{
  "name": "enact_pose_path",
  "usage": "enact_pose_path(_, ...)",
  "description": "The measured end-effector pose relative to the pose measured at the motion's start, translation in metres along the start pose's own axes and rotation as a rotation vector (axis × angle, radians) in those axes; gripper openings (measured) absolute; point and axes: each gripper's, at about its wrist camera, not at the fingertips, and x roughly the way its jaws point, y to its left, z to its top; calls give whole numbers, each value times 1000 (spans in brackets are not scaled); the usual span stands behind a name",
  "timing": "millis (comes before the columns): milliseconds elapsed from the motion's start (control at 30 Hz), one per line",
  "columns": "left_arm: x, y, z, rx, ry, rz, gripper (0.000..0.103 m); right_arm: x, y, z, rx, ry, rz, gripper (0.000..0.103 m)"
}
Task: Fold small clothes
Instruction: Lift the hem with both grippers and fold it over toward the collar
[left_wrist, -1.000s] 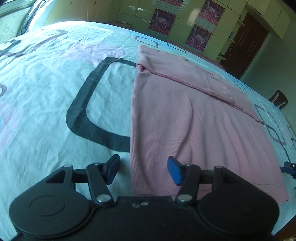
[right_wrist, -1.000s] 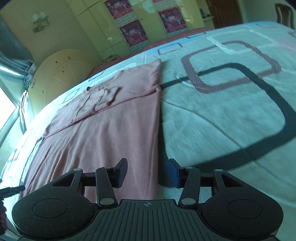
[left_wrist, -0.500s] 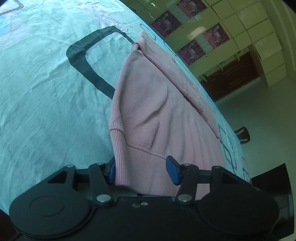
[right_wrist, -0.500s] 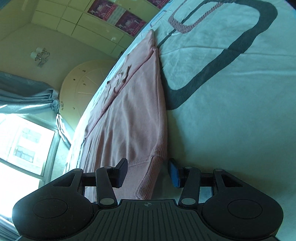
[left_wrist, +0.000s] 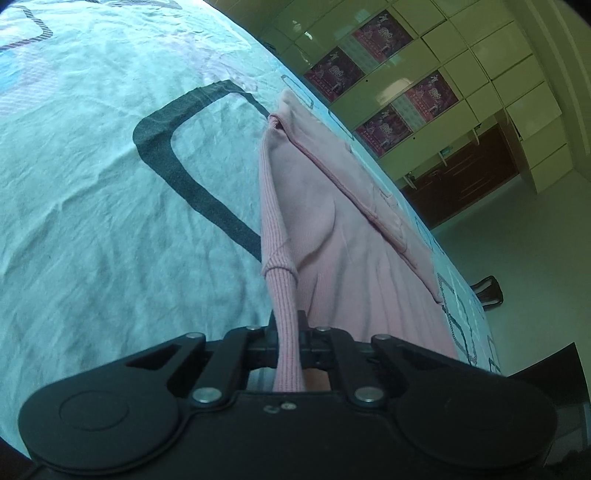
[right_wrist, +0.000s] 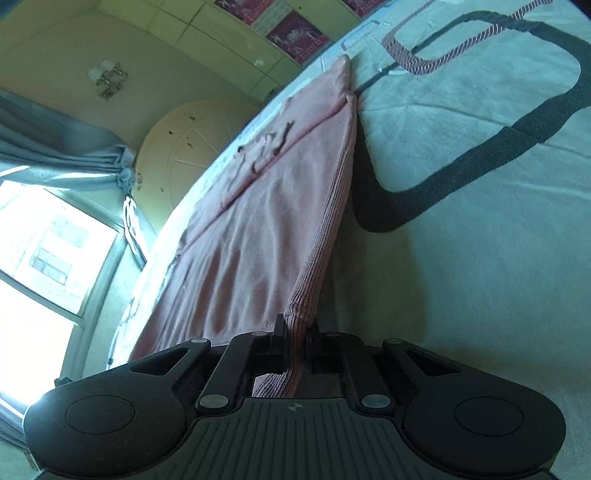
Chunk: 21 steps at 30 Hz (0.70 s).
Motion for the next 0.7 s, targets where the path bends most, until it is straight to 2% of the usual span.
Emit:
enact_pose_path(100,-4,-4,2,-13,-25,-9,4,-3,8,3,-24,-28,22,7)
enact_pose_path(200,-10,-12,9,-37,-64,-47,4,-5,18,13,-43,-67,43,7)
enact_pose_path(400,-11,-41,44,-15,-145,-120,4,-9,46,51,-92,-161,67,7)
enact_pose_path(700,53,-80,130,27,-164,-180,4,24,82,147,-107,-259,-12,7)
